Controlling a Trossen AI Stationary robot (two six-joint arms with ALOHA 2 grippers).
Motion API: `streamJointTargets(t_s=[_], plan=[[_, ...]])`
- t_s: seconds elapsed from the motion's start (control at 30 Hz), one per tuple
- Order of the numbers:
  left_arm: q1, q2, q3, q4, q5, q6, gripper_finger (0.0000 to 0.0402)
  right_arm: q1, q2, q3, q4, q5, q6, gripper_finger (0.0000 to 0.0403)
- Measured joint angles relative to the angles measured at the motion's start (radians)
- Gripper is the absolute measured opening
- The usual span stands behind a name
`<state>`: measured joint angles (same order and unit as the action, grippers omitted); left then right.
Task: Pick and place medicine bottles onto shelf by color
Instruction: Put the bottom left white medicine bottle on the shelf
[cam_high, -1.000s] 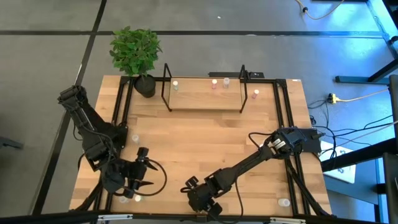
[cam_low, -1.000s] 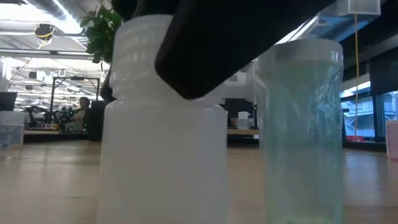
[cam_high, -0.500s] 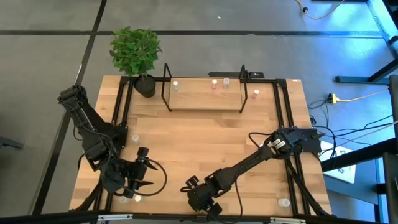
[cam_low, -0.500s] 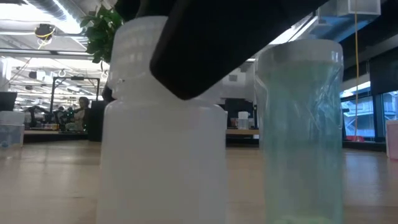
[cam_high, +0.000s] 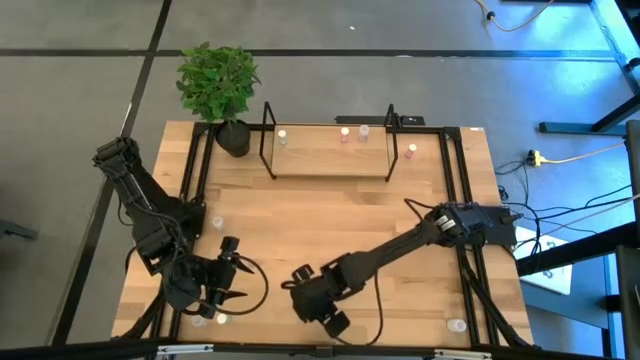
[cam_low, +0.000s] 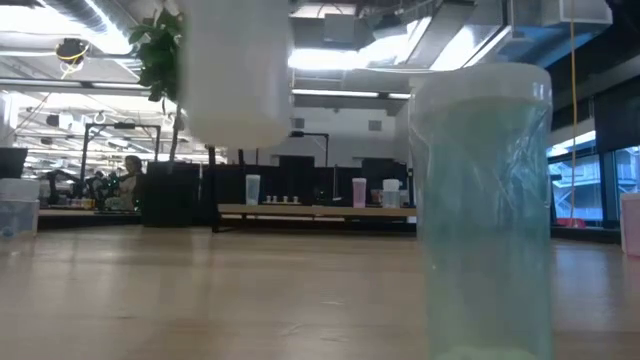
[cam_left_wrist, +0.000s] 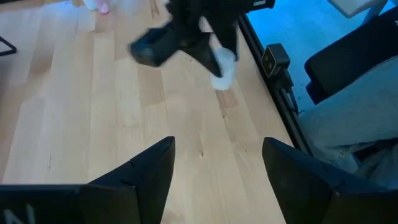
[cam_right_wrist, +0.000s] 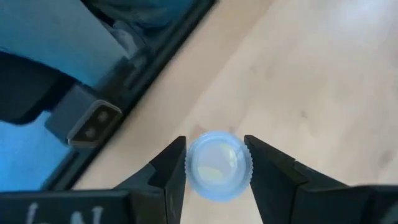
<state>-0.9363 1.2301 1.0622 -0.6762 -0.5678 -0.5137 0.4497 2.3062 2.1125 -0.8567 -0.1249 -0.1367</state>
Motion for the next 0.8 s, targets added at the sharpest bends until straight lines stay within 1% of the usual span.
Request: streamJointTargets(t_s=[0.13,0.3,0.43,0.67,0.8], plan=[[0.0,0.0,0.0,0.0,-0.001,0.0,0.0236,-0.041,0.0,0.056,-0.079,0.001,-0.004,0.0148],[0.0,0.0,0.0,-0.005,-0.083,-0.034,0.0236,-0.091,0.0,0.121,-0.18,0.005,-0.046,0.0148],[0.0,0.0,0.0,-0.017,-0.104,-0.053,0.0236,-0.132,0.0,0.168,-0.25,0.04,-0.076,0.0148],[0.0,0.0,0.0,-0.021,-0.106,-0.056,0.0236,-0.232,0.0,0.221,-0.29,0.044,-0.133,0.0148],[0.0,0.0,0.0,-0.023,-0.16,-0.078,0.0236,-0.294,0.0,0.245,-0.33,0.043,-0.137,0.0149]])
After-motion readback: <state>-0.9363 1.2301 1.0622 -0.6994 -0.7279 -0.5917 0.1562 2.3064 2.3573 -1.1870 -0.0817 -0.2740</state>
